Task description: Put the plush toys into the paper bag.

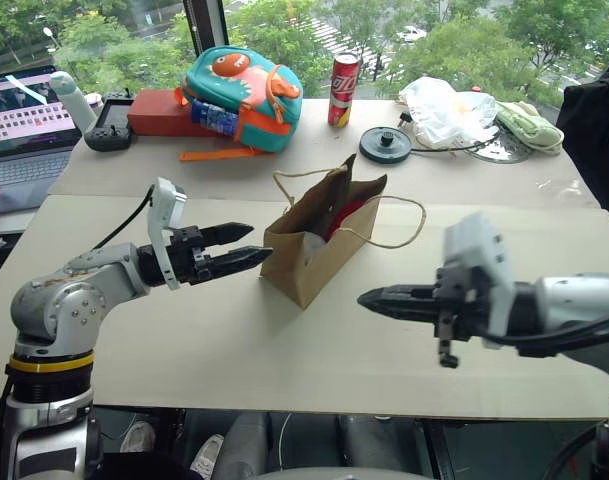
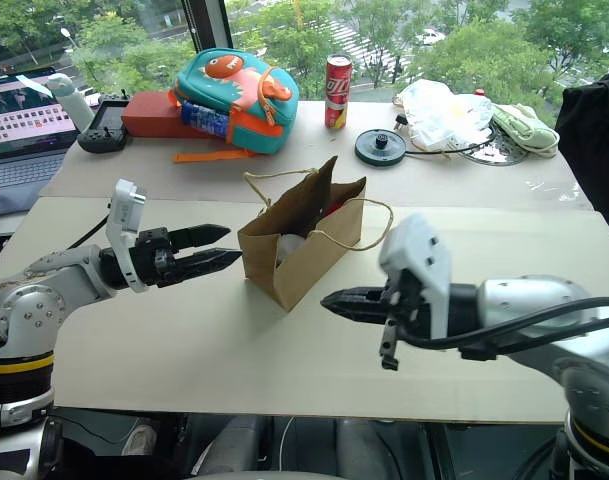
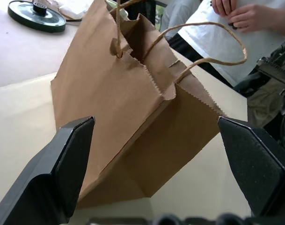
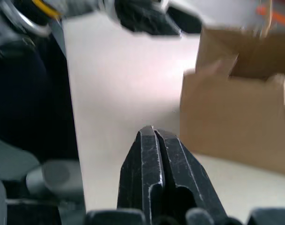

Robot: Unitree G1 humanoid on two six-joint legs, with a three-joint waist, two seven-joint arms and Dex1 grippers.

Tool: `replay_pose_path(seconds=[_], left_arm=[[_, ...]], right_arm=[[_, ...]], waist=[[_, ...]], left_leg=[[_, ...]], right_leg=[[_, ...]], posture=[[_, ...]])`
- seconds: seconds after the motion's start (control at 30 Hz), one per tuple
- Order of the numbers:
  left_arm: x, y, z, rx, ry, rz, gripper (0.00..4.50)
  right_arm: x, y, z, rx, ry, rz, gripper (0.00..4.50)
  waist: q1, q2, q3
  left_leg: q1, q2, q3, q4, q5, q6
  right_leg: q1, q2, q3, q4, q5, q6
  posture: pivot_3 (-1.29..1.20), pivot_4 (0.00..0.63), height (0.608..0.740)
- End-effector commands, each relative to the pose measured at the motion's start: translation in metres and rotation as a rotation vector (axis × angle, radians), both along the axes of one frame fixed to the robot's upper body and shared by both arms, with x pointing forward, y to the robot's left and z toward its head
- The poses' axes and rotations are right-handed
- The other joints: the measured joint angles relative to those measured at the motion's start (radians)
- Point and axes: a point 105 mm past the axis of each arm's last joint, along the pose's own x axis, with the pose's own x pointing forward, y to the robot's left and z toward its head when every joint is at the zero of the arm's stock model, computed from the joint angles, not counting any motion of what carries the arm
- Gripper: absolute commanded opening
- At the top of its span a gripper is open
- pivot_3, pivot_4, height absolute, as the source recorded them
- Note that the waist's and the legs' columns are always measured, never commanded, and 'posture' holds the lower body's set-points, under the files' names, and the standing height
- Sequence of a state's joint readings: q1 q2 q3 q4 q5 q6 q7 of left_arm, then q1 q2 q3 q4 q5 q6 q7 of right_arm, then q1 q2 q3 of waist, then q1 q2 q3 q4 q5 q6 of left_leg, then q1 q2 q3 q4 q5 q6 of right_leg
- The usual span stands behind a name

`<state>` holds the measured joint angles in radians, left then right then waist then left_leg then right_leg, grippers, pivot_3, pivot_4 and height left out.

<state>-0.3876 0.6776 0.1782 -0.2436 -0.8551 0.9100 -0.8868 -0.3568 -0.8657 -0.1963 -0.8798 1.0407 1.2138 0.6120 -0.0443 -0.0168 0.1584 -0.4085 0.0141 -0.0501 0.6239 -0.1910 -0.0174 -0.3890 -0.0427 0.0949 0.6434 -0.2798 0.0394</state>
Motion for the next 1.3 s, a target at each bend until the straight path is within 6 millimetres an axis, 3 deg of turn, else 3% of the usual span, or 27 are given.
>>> replay_pose_path(seconds=[0.03, 0.23, 0.43, 0.7, 1.3], left_arm=[[-0.002, -0.002, 0.003, 0.052, -0.085, -0.026, 4.5], [0.005, -0.007, -0.007, 0.109, -0.136, -0.036, 4.5], [0.011, -0.023, -0.018, 0.152, -0.205, -0.084, 4.5], [-0.006, -0.038, -0.025, 0.157, -0.216, -0.177, 4.5], [0.018, -0.054, -0.042, 0.176, -0.267, -0.016, 4.5]], right_arm=[[0.03, -0.003, -0.014, -0.111, -0.102, -0.134, 0.05], [0.066, 0.012, -0.027, -0.17, -0.156, -0.221, 0.05], [0.085, 0.036, -0.017, -0.137, -0.19, -0.225, 0.05], [0.092, 0.047, -0.012, -0.106, -0.188, -0.24, 0.05], [0.097, 0.057, -0.005, -0.052, -0.181, -0.259, 0.05]], waist=[[0.001, -0.001, 0.0], [0.002, -0.001, 0.0], [0.002, -0.001, 0.001], [0.001, -0.001, 0.001], [0.002, -0.001, 0.0]], left_leg=[[0.0, 0.0, 0.0, 0.0, 0.0, 0.0], [0.0, 0.0, 0.0, 0.0, 0.0, 0.0], [-0.002, 0.0, -0.001, 0.0, 0.0, 0.0], [-0.003, 0.0, -0.002, 0.0, 0.0, 0.0], [-0.001, 0.0, -0.002, 0.001, 0.0, 0.0]], right_leg=[[0.0, 0.0, 0.0, 0.0, 0.0, 0.0], [0.0, 0.0, 0.0, 0.0, 0.0, 0.0], [-0.001, 0.0, -0.001, 0.0, 0.002, -0.004], [-0.001, 0.0, -0.001, 0.0, 0.003, -0.004], [-0.001, 0.0, -0.001, 0.003, 0.003, -0.004]], posture=[[0.0, 0.15, 0.739], [0.0, 0.15, 0.739], [0.0, 0.15, 0.739], [0.0, 0.15, 0.739], [0.0, 0.15, 0.739]])
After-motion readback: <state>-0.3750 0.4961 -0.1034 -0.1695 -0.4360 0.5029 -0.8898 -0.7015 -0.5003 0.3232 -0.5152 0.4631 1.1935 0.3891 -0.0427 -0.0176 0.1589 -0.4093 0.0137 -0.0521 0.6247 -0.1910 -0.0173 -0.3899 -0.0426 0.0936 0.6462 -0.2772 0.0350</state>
